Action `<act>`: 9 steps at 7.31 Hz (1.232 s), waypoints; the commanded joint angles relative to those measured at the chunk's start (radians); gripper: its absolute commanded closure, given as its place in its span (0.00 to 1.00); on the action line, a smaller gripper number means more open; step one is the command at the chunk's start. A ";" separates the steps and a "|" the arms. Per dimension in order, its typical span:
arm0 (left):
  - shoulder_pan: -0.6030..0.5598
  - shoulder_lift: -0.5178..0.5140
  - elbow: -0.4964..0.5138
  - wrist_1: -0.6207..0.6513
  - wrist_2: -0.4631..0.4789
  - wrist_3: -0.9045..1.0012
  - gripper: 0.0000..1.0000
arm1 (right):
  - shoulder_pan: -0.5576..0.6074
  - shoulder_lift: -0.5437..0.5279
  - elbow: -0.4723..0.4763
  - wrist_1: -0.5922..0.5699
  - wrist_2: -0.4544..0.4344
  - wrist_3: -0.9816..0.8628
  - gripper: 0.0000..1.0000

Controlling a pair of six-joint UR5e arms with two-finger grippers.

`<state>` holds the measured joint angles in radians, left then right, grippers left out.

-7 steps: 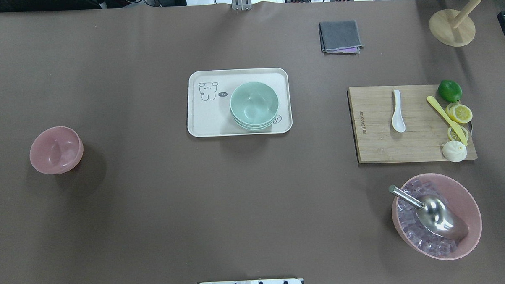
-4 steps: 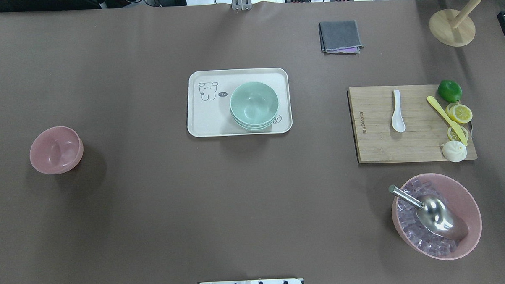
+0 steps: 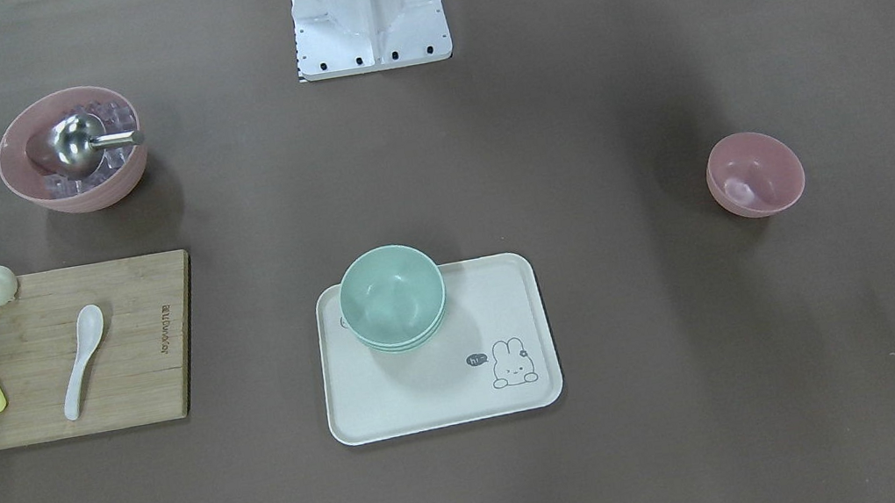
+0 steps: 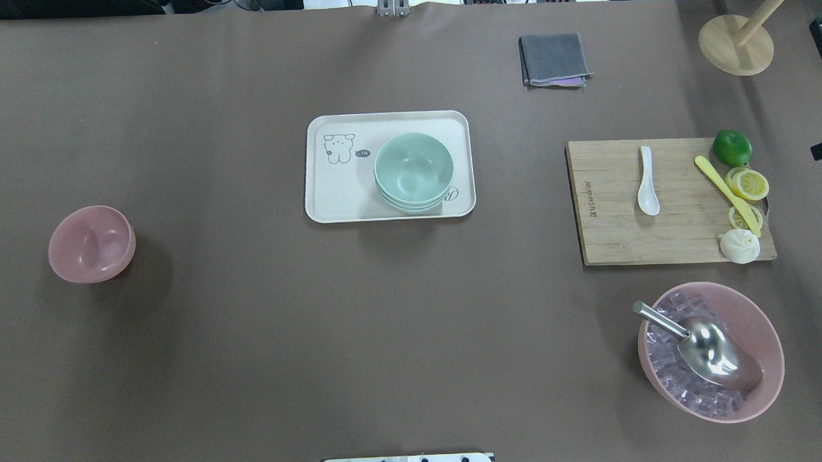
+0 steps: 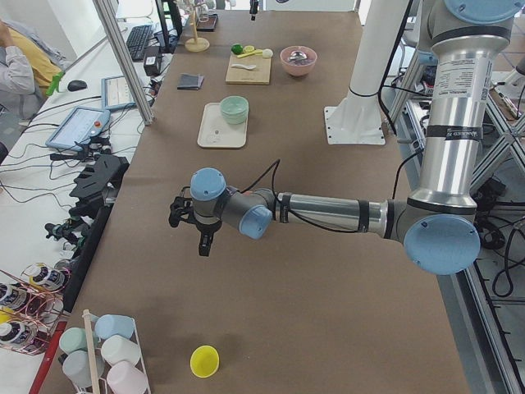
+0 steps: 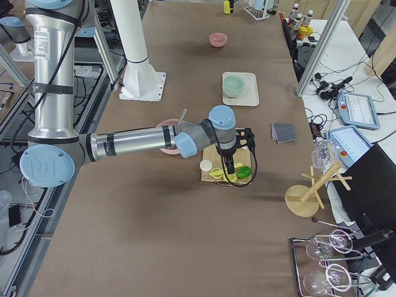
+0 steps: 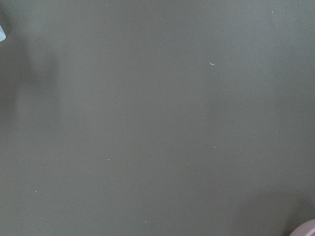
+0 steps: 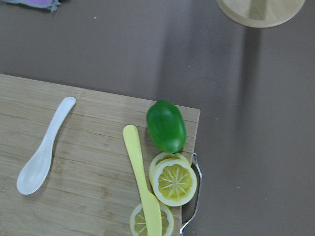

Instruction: Stack pink bowl on green and place spoon

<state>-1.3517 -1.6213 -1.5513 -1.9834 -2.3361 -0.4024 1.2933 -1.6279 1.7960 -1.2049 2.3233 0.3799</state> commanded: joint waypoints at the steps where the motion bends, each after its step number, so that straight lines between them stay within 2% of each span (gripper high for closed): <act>1: 0.002 0.005 0.007 -0.002 0.004 0.000 0.03 | -0.119 0.060 0.003 0.042 -0.037 0.117 0.01; 3: 0.008 -0.012 -0.001 -0.003 0.000 -0.013 0.02 | -0.190 0.138 -0.007 0.027 -0.047 0.213 0.01; 5: 0.078 -0.034 -0.007 -0.011 0.003 -0.060 0.02 | -0.229 0.171 -0.050 0.025 -0.097 0.305 0.01; 7: 0.236 -0.046 -0.018 -0.069 0.029 -0.231 0.02 | -0.246 0.210 -0.081 0.024 -0.151 0.310 0.01; 9: 0.348 -0.040 -0.016 -0.142 0.105 -0.357 0.03 | -0.247 0.238 -0.119 0.028 -0.151 0.317 0.01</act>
<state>-1.0770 -1.6653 -1.5686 -2.0808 -2.2766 -0.6894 1.0486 -1.4072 1.6963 -1.1780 2.1770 0.6928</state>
